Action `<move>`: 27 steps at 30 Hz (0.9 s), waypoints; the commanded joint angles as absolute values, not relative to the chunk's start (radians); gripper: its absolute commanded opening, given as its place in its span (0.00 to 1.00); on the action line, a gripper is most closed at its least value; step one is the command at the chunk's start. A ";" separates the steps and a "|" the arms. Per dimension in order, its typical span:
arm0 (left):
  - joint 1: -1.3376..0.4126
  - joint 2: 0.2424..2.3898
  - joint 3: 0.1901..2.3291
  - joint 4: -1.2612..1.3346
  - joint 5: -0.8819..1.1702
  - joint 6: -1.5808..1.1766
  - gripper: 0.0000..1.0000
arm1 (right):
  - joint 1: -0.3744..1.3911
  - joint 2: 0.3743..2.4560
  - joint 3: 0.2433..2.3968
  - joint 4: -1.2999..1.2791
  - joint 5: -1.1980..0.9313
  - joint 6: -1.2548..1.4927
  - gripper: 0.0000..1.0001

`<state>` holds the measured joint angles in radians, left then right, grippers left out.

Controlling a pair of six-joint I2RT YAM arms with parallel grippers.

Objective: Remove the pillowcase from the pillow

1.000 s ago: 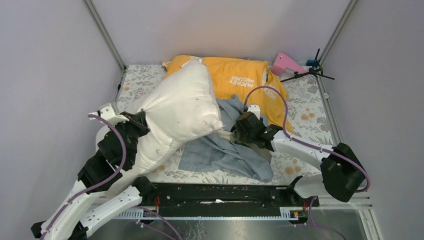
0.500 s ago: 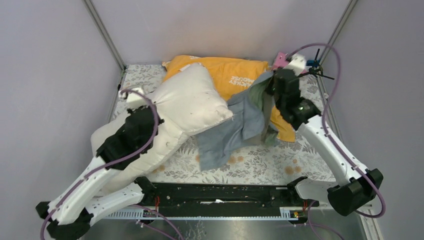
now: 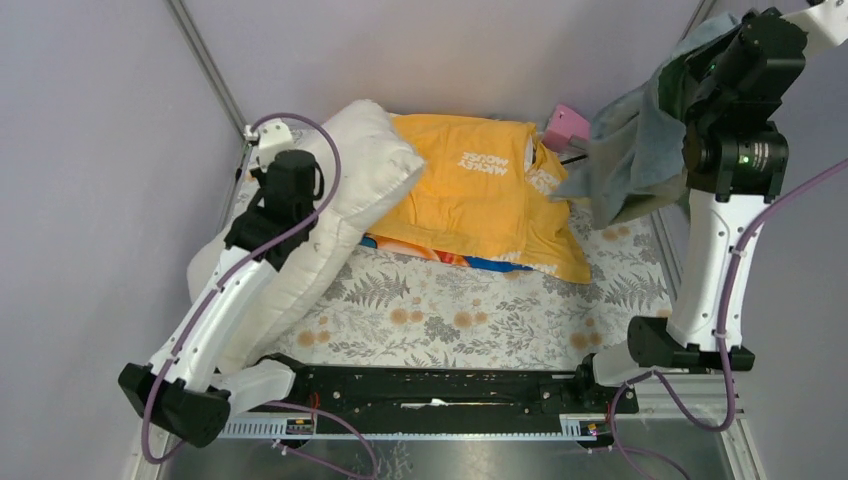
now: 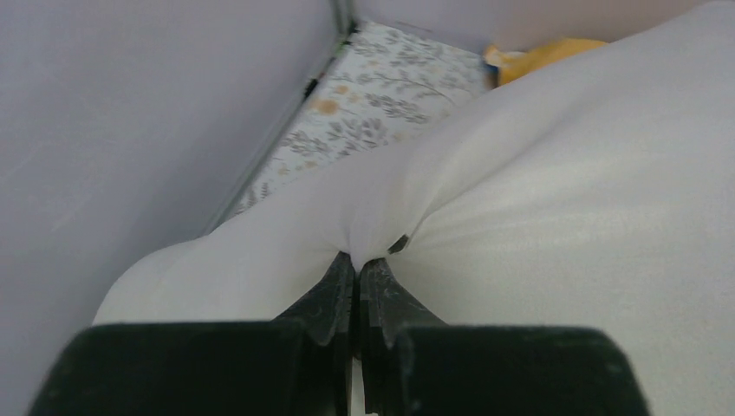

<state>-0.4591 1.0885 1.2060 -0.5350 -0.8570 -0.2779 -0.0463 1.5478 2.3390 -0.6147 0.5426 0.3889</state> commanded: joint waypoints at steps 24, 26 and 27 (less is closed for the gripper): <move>-0.208 1.269 1.442 -0.352 -0.111 -0.369 0.46 | -0.037 1.211 1.540 -0.387 -0.232 0.452 0.99; -0.209 1.271 1.429 -0.351 -0.106 -0.390 0.91 | -0.037 1.162 1.431 -0.296 -0.203 0.443 1.00; -0.209 1.265 1.413 -0.353 -0.118 -0.394 0.98 | -0.037 1.137 1.367 -0.245 -0.197 0.448 1.00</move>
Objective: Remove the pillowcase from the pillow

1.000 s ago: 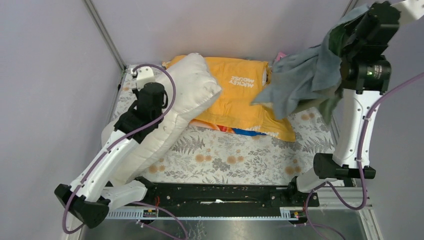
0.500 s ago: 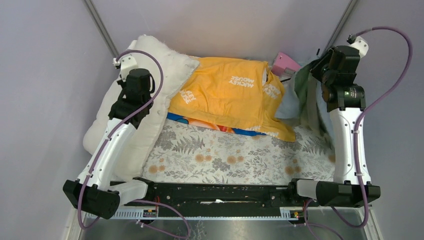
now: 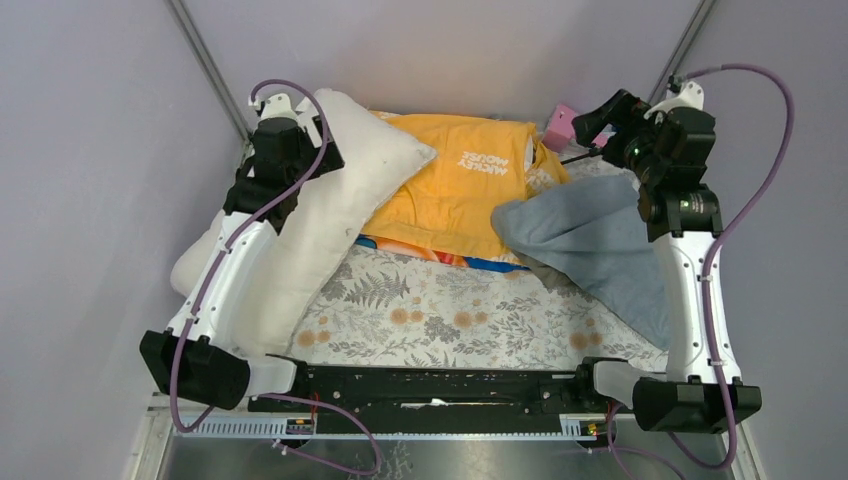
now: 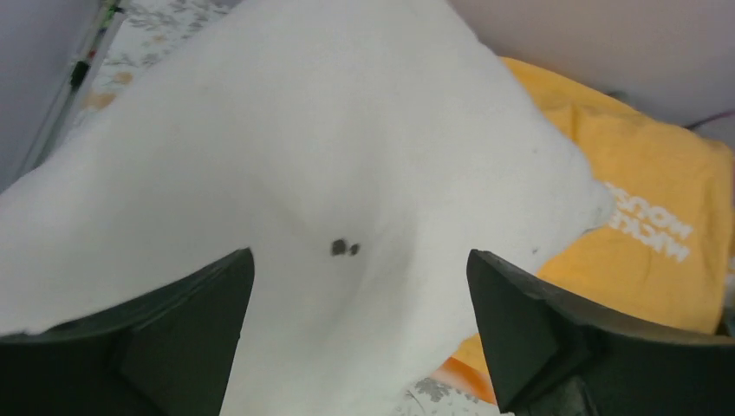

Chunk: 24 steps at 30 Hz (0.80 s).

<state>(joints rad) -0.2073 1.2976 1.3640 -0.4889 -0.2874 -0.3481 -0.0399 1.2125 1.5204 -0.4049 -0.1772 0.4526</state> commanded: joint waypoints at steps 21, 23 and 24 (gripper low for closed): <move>-0.481 1.141 0.562 0.479 -0.651 -0.176 0.99 | -0.035 0.992 0.343 0.724 -0.046 0.130 1.00; -0.468 1.178 0.489 0.614 -0.668 -0.128 0.99 | -0.035 1.012 0.319 0.749 -0.010 0.090 0.99; -0.448 1.193 0.460 0.651 -0.648 -0.121 0.99 | -0.035 1.028 0.303 0.770 -0.006 0.088 1.00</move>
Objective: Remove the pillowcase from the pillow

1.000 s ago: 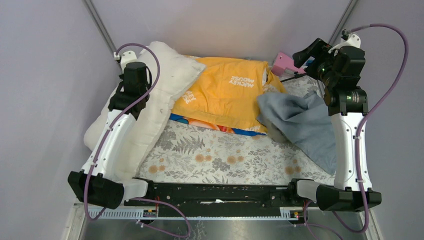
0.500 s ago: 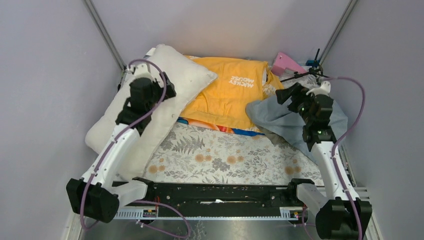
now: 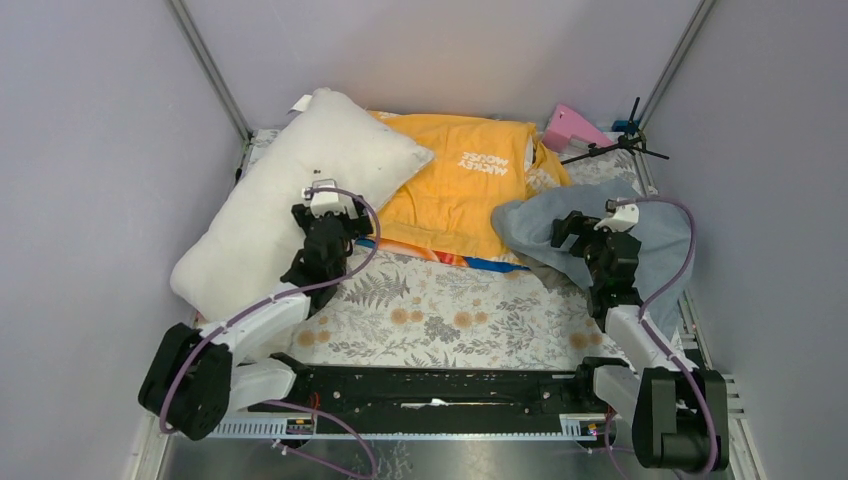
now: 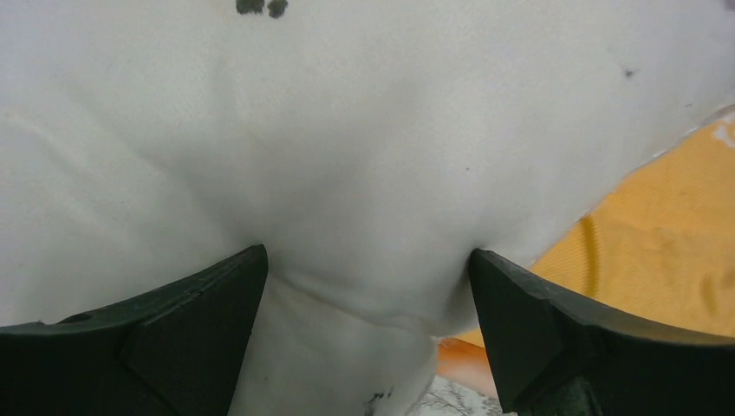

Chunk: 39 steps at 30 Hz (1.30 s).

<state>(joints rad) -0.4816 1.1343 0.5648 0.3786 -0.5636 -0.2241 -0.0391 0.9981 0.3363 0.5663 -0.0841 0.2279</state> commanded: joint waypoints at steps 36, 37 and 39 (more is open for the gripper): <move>-0.070 1.527 0.246 1.210 -0.112 -0.045 0.95 | -0.015 1.546 0.251 1.204 0.026 0.015 1.00; -0.069 1.514 0.249 1.175 -0.079 -0.042 0.95 | -0.014 1.547 0.252 1.204 0.032 0.018 1.00; -0.068 1.521 0.244 1.200 -0.075 -0.036 0.98 | -0.014 1.546 0.252 1.203 0.034 0.017 1.00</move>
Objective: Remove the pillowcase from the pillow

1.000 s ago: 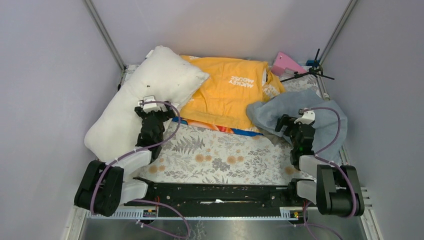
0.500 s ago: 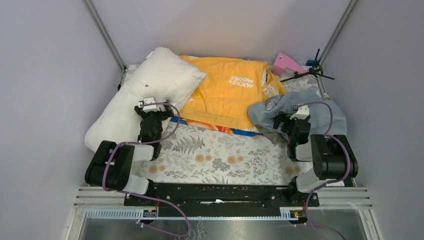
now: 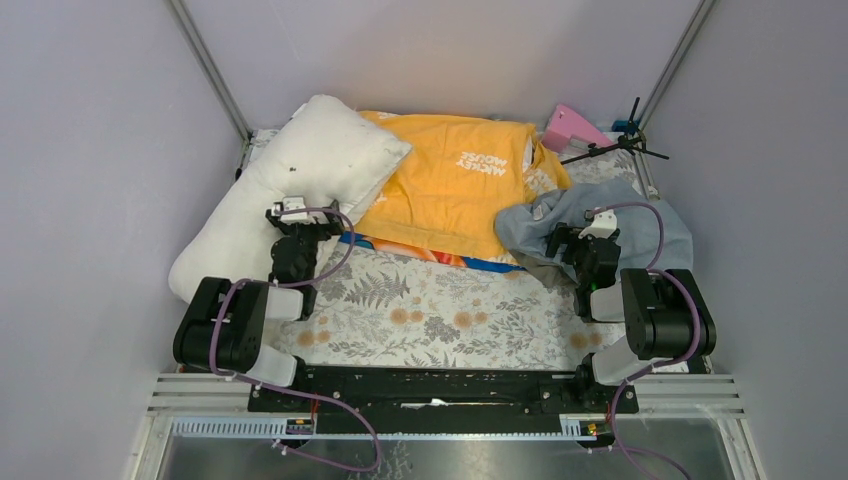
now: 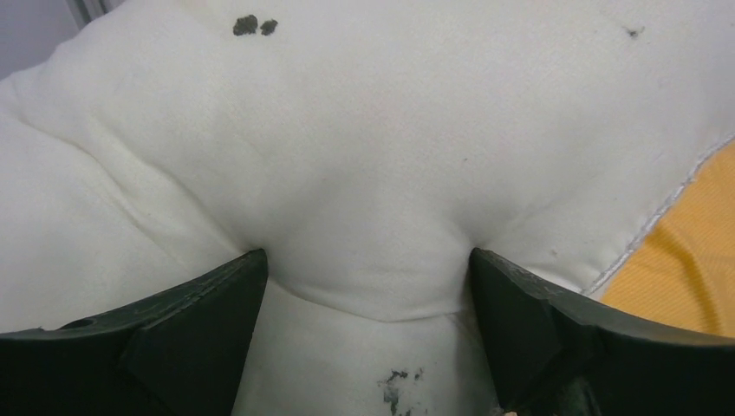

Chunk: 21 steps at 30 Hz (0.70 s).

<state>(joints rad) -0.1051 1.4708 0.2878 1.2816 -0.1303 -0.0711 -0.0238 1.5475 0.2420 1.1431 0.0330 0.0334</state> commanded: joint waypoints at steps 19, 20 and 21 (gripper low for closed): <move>-0.067 1.517 0.247 1.188 -0.080 -0.039 0.99 | -0.014 1.547 0.252 1.203 0.034 0.018 1.00; -0.067 1.517 0.247 1.187 -0.078 -0.040 0.99 | -0.014 1.547 0.252 1.202 0.034 0.017 1.00; -0.067 1.517 0.247 1.187 -0.077 -0.039 0.99 | -0.013 1.546 0.253 1.203 0.034 0.018 1.00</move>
<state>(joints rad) -0.0929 1.4757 0.2741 1.3125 -0.0692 -0.0505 -0.0223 1.5475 0.2420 1.1427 0.0334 0.0334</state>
